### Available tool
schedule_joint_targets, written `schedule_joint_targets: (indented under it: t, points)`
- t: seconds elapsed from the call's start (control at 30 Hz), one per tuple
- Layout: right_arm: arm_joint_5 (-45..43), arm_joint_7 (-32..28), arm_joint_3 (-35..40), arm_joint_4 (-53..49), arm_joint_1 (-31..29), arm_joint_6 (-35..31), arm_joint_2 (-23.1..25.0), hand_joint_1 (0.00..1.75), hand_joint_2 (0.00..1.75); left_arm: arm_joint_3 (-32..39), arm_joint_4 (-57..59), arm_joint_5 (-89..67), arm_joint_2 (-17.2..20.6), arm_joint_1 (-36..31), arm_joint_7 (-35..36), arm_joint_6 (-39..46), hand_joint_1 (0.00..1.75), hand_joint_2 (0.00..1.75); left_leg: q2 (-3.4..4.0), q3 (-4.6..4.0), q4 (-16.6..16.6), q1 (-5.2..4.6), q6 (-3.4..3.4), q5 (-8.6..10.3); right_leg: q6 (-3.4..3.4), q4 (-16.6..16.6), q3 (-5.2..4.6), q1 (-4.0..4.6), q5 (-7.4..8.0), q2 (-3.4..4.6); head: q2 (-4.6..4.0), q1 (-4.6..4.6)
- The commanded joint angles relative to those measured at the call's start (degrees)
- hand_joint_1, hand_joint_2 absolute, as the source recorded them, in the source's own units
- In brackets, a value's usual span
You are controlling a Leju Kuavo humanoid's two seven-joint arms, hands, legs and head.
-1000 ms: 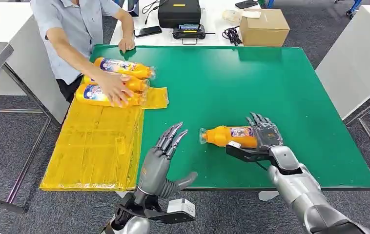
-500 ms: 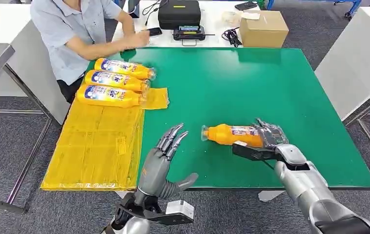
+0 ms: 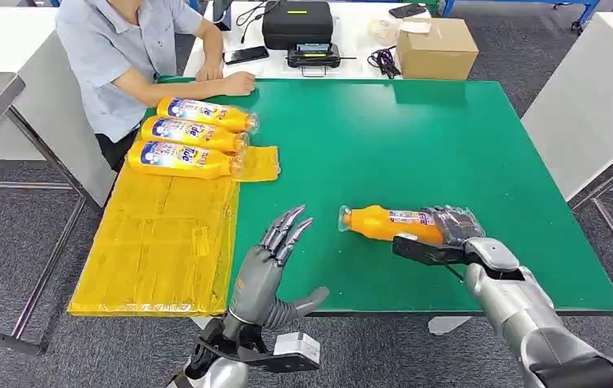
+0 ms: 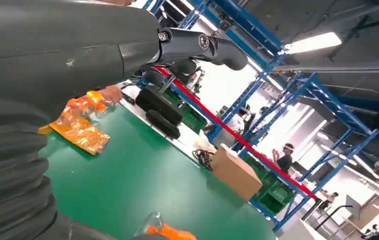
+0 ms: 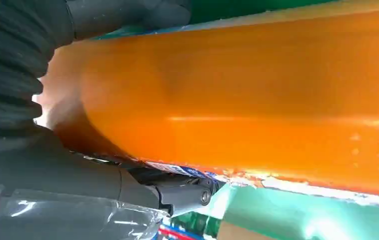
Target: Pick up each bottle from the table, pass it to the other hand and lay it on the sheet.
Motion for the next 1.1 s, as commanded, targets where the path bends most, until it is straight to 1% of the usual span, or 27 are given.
schedule_joint_targets:
  t: [0.03,0.27,0.3,0.33,0.37,0.4,0.43,0.5,0.53,0.6,0.67,0.7,0.77,0.8,0.87,0.9,0.97,1.0,1.03,1.07,1.1]
  points:
    - [-9.3,-3.42,-3.94,-5.62,5.98,2.11,1.71,1.75,1.75,3.09,1.76,16.48,-3.11,0.49,-7.62,-0.13,0.0,1.75,-0.01,0.11,-0.04,0.1,-0.1,-0.04,-0.12,-0.1,0.17,0.11,-0.02,-0.04,0.0,0.0]
    - [-9.3,-3.42,-3.95,-5.62,5.97,2.12,1.61,1.75,1.75,3.1,1.77,16.48,-3.11,0.5,-7.62,-0.13,0.0,1.75,0.08,0.14,-0.04,0.09,-0.12,-0.06,-0.13,-0.07,0.14,0.1,-0.01,0.01,0.0,0.0]
    - [-10.52,-3.93,-4.59,-5.95,6.18,2.32,1.78,1.75,1.75,4.05,0.9,21.54,-4.05,1.36,-7.92,-1.14,0.0,1.75,0.08,0.18,-0.07,0.1,-0.15,-0.06,-0.17,-0.09,0.19,0.12,-0.01,-0.01,0.0,0.0]
    - [-11.57,-4.45,-4.63,-7.64,6.86,2.18,1.68,1.75,1.75,3.51,2.72,28.62,-3.1,0.06,-7.65,-3.1,0.0,1.75,0.1,0.16,-0.06,0.1,-0.13,-0.05,-0.14,-0.09,0.16,0.11,0.0,0.01,0.0,0.0]
    - [-13.63,-4.87,-5.61,-10.96,8.46,1.7,1.82,1.75,1.75,4.22,4.36,38.78,-3.35,-0.28,-6.51,-6.65,0.0,1.75,0.11,0.17,-0.05,0.13,-0.16,-0.08,-0.18,-0.09,0.18,0.14,-0.01,0.01,0.0,0.0]
    - [-15.46,-4.18,-6.07,-16.55,11.01,2.45,1.53,1.75,1.75,3.61,7.17,44.33,-2.85,-1.25,-7.26,-8.24,0.0,1.75,0.1,0.17,-0.07,0.12,-0.15,-0.05,-0.17,-0.09,0.18,0.12,-0.01,0.01,0.0,0.0]
    - [-17.54,-4.7,-6.7,-21.76,13.06,2.6,1.63,1.75,1.75,4.01,8.57,49.54,-2.96,-1.17,-6.88,-10.07,0.0,1.75,0.07,0.18,-0.09,0.12,-0.13,-0.04,-0.14,-0.13,0.21,0.12,0.0,-0.01,0.0,0.0]
    - [-21.82,-4.37,-7.37,-31.31,15.7,3.9,2.89,1.75,1.75,5.22,9.73,57.33,-3.21,-0.77,-9.3,-9.76,0.0,1.75,0.08,0.22,-0.12,0.13,-0.16,-0.06,-0.18,-0.15,0.24,0.13,-0.02,-0.01,0.0,0.0]
    - [-22.6,-4.36,-7.26,-34.08,16.24,3.71,3.74,1.75,1.75,5.6,9.23,59.81,-3.02,-0.51,-9.55,-10.1,0.0,1.75,0.16,0.18,-0.1,0.1,-0.14,-0.07,-0.16,-0.09,0.16,0.1,-0.01,0.1,0.0,0.02]
    - [-24.84,-4.29,-6.45,-38.39,17.15,3.85,5.62,1.75,1.75,6.45,7.7,65.33,-2.49,0.01,-7.64,-11.57,0.0,1.75,0.36,0.09,-0.04,0.1,-0.18,-0.14,-0.2,0.01,0.04,0.1,-0.03,0.28,0.0,0.0]
    - [-25.06,-4.22,-5.08,-39.99,17.47,3.2,6.51,1.75,1.75,6.51,7.11,68.29,-1.81,-0.06,-5.77,-12.62,0.0,1.75,0.25,-0.15,-0.05,0.05,-0.12,-0.06,-0.12,0.04,-0.17,0.04,-0.01,0.19,0.0,-0.02]
    - [-25.63,-4.52,-4.46,-40.66,17.78,2.73,6.9,1.75,1.75,5.9,7.54,69.48,-1.37,-0.34,-4.4,-13.32,0.0,1.75,0.37,-0.05,-0.04,0.1,-0.2,-0.15,-0.22,0.06,-0.11,0.1,-0.07,0.3,0.0,-0.04]
    - [-27.29,-5.27,-3.69,-41.17,17.91,2.52,7.16,1.75,1.75,5.17,8.63,71.47,-0.97,-0.73,-2.88,-15.04,0.0,1.75,0.16,-0.23,-0.05,0.07,-0.11,-0.06,-0.11,0.04,-0.23,0.06,-0.02,0.15,0.0,-0.02]
    - [-27.42,-5.29,-3.46,-41.21,17.85,2.5,7.09,1.75,1.75,5.1,8.82,72.07,-0.95,-0.77,-2.53,-15.57,0.0,1.75,0.28,-0.08,-0.06,0.11,-0.17,-0.14,-0.19,0.02,-0.13,0.1,-0.08,0.24,0.0,-0.02]
    - [-28.7,-6.98,-2.57,-42.09,17.52,2.64,7.6,1.75,1.75,4.78,9.71,75.36,-0.54,-1.05,0.25,-19.23,0.0,1.75,0.25,-0.09,-0.03,0.13,-0.19,-0.16,-0.21,0.03,-0.13,0.12,-0.1,0.2,0.0,0.0]
    - [-28.75,-7.15,-1.88,-42.86,17.42,2.72,7.76,1.75,1.75,4.84,10.21,76.18,-0.51,-1.2,0.62,-20.06,0.0,1.75,0.11,-0.34,-0.05,0.07,-0.1,-0.04,-0.11,0.03,-0.33,0.05,-0.03,0.09,0.0,0.0]
    - [-29.76,-7.75,0.01,-44.72,17.37,3.38,8.15,1.75,1.75,5.29,10.83,77.37,-0.35,-1.6,0.1,-20.91,0.0,1.75,0.28,-0.23,-0.04,0.1,-0.17,-0.14,-0.19,0.02,-0.25,0.09,-0.06,0.25,0.0,0.0]
    - [-29.68,-7.33,1.29,-44.98,17.08,3.73,8.39,1.75,1.75,5.61,10.87,77.16,-0.42,-2.0,-0.96,-20.37,0.0,1.75,0.29,-0.31,-0.04,0.08,-0.14,-0.1,-0.16,0.04,-0.34,0.06,-0.04,0.26,0.0,0.0]
    - [-29.59,-6.77,2.13,-44.57,16.72,3.85,8.39,1.75,1.75,5.45,11.05,76.81,-0.39,-2.47,-1.37,-20.2,0.0,1.75,0.31,-0.24,-0.03,0.09,-0.17,-0.14,-0.2,0.04,-0.27,0.08,-0.07,0.27,0.0,0.0]
    - [-29.3,-6.37,2.85,-43.76,16.24,3.73,8.54,1.75,1.75,5.34,11.18,76.78,-0.43,-2.82,-1.46,-20.47,0.0,1.75,0.19,-0.43,-0.04,0.07,-0.12,-0.05,-0.13,0.04,-0.42,0.05,-0.01,0.17,0.0,0.02]
    - [-29.28,-6.29,3.52,-42.65,15.73,3.77,8.8,1.75,1.75,5.3,11.41,76.88,-0.52,-3.16,-1.3,-20.65,0.0,1.75,0.23,-0.29,-0.03,0.09,-0.18,-0.11,-0.2,0.06,-0.29,0.08,-0.07,0.19,0.0,0.0]
